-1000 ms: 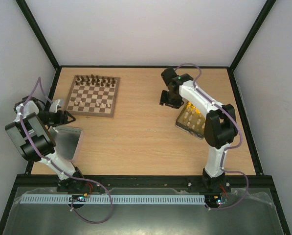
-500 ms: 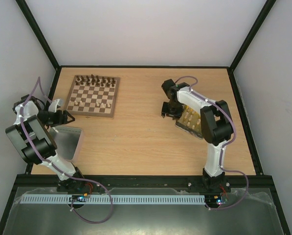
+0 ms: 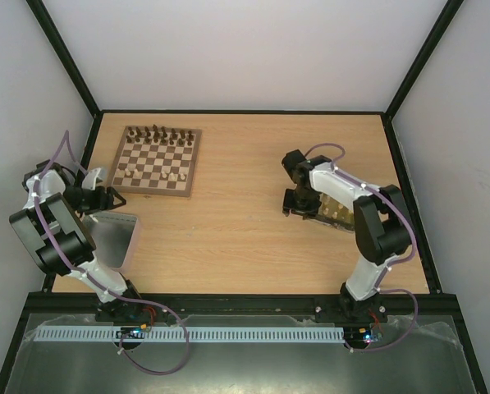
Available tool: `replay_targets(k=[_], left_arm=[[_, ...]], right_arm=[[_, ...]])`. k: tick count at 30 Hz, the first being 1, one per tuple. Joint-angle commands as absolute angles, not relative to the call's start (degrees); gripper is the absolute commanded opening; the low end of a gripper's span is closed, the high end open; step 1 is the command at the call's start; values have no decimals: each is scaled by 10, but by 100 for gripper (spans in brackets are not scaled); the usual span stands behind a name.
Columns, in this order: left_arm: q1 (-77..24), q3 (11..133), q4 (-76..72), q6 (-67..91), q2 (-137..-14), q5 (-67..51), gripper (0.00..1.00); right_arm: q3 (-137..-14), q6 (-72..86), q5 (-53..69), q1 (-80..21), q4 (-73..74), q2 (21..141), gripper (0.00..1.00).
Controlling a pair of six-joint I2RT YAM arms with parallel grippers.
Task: Set up the chess pieces on the board
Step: Adjust the storage box at the center of the board.
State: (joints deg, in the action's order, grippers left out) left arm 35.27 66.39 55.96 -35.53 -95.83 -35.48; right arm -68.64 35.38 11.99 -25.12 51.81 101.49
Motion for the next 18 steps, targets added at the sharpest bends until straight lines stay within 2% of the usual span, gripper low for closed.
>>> replay_targets(k=[1,6,18], left_arm=[[352,655,556,-347,-951,-355,72],[348,661,559,-342,-951,-356,72],[345,663,558,-334,-943,-350,72]], right_arm=[[-675,349,93,-247,550,975,52],[-698,348,105,-246,566,957,52],[-755,333,42,-242,604,971,52]])
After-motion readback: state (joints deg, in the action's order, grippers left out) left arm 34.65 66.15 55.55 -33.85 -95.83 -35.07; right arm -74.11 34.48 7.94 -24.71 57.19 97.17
